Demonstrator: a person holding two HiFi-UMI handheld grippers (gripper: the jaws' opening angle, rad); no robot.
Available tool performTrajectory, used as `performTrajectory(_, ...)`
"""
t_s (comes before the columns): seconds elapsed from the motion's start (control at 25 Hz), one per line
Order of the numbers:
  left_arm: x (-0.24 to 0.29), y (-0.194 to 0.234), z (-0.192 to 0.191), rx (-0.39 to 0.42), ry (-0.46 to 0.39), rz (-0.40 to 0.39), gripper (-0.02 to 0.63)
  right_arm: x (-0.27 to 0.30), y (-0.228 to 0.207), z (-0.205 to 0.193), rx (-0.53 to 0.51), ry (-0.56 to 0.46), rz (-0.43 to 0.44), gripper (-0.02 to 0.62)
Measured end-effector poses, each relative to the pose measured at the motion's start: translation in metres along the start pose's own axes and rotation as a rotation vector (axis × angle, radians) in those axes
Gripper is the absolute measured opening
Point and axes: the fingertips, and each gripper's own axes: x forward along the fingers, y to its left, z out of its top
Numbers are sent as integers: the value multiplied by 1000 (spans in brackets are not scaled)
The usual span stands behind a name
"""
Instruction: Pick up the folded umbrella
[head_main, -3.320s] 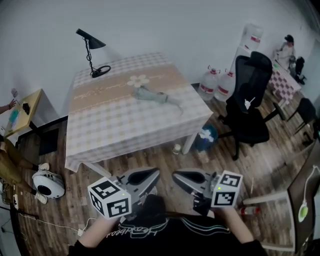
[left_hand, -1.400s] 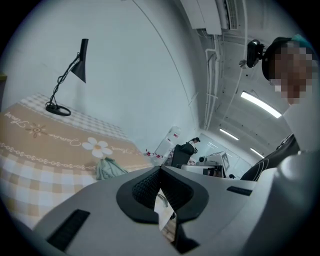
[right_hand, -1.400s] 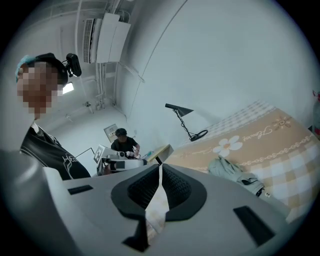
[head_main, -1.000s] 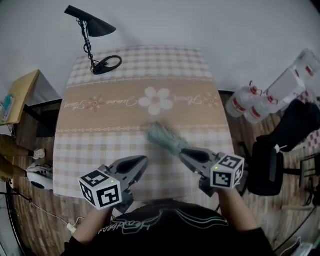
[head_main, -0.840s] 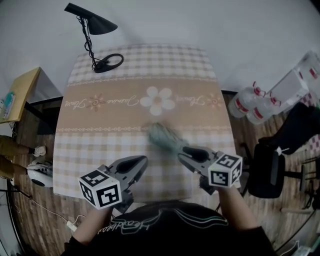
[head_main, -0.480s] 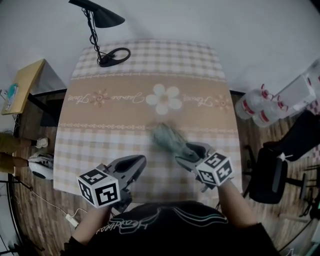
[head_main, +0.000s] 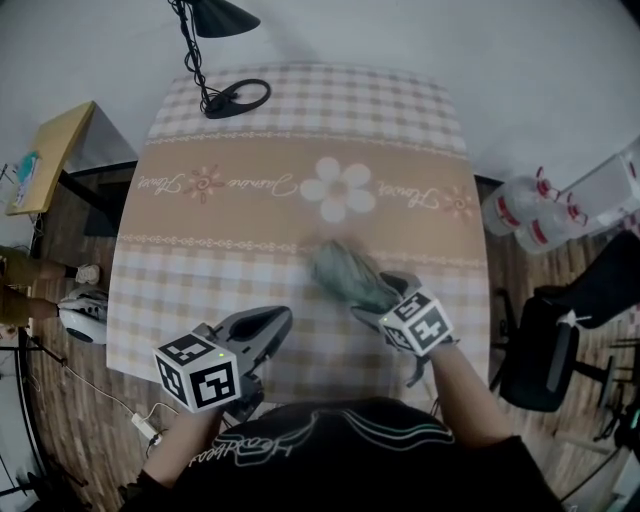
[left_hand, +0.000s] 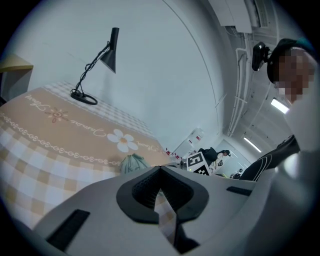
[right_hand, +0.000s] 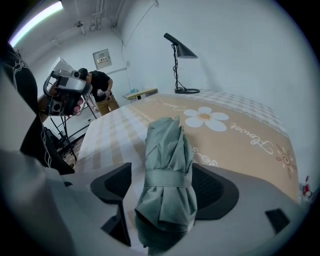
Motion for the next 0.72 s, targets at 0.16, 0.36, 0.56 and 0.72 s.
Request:
performTrajectory(0.16,3,4,-1,-7,4,7,-3,17,-8,-9,3,38,-15,368)
performTrajectory(0.36,8,8,-4,-41,8,-2,-3,32,-8,-20,-18,88,-15,367)
performTrajectory(0.56,14,9,-6,-53,13,-7,-3,34,-5,-19,-35,92,-18,366)
performTrajectory(0.72,17,9,-7,-64,10,-3,-3,33,-9,-17,5,75,-20,362)
